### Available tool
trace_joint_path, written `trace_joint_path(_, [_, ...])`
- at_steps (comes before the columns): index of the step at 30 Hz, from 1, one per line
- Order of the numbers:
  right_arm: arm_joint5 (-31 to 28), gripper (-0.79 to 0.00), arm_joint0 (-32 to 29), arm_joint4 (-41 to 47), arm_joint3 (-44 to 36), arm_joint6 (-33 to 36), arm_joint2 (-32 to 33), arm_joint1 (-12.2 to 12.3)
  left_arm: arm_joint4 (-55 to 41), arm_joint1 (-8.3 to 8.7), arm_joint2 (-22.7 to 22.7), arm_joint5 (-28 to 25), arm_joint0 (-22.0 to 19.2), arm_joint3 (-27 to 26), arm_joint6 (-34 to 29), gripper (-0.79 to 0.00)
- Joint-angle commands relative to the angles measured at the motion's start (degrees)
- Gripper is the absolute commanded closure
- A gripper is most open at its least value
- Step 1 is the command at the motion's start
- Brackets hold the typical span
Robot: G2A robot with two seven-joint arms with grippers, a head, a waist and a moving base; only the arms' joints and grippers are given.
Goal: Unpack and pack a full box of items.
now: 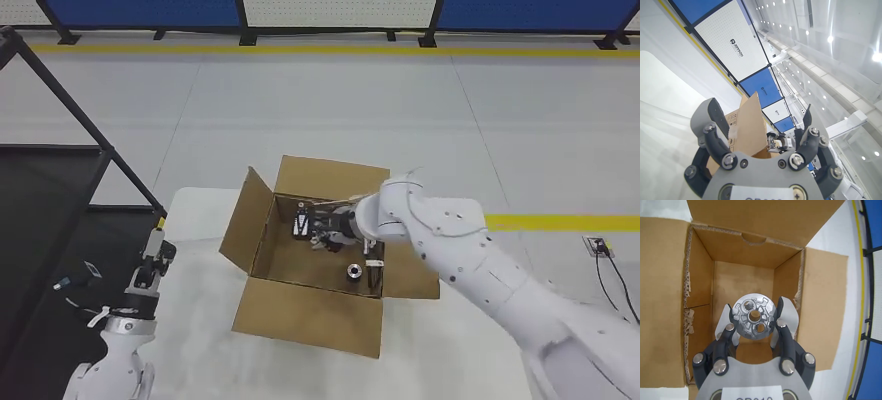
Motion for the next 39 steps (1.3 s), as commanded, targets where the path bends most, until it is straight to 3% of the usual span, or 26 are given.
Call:
trace_joint_path(1, [-1.25,0.0,-0.28,0.45,5.81,-2.49,-1.28,-2.9,0.1,-0.02,0.22,-0.02,-0.17,-0.06,-0.18,-0.785])
trace_joint_path(8, [-0.13,0.0,-1.4,-2.72,20.2,-9.12,-3.88,-10.34,0.69,-0.13,1.29,0.16,-0.8,0.04,-0.56,-0.785])
trace_joint_path(10, [-0.44,-0.237,-1.5,-3.03,23.6,-10.8,-3.96,-11.77,0.79,-0.15,1.44,0.26,-0.74,-0.01,-0.64,-0.785])
trace_joint_path(13, [-1.45,-0.379,-1.69,-3.31,27.85,-12.43,-3.97,-13.48,1.1,-0.17,1.56,0.45,-0.6,-0.14,-0.77,-0.785])
trace_joint_path(15, [-2.31,-0.388,-1.86,-3.02,30.06,-13.55,-3.72,-14.38,1.27,-0.18,1.58,0.57,-0.51,-0.31,-0.8,-0.785])
trace_joint_path(19, [-3.61,-0.394,-1.68,-3.67,33.22,-15.3,-3.55,-15.67,1.56,-0.2,1.58,0.67,-0.38,-0.6,-0.83,-0.785])
trace_joint_path(23, [-4.36,-0.508,-1.34,-4.57,35.43,-16.78,-3.38,-16.45,1.87,-0.23,1.75,0.82,-0.28,-0.81,-0.86,-0.785])
trace_joint_path(25, [-4.62,-0.477,-1.23,-4.93,36.3,-17.4,-3.26,-16.71,2.01,-0.25,1.84,0.92,-0.2,-1.0,-0.87,-0.785])
trace_joint_path(31, [-5.09,-0.545,-1.52,-5.77,37.98,-18.79,-2.91,-17.24,2.27,-0.28,1.81,0.96,0.07,-1.55,-0.86,-0.785])
trace_joint_path(33, [-5.29,-0.6,-1.58,-5.9,38.32,-19.19,-2.73,-17.34,2.28,-0.29,1.78,0.97,0.17,-1.68,-0.85,-0.785])
trace_joint_path(39, [-4.67,-0.622,-0.84,-6.85,38.88,-22.76,-2.13,-17.19,2.62,-0.3,1.73,1.14,0.38,-1.92,-1.03,-0.785])
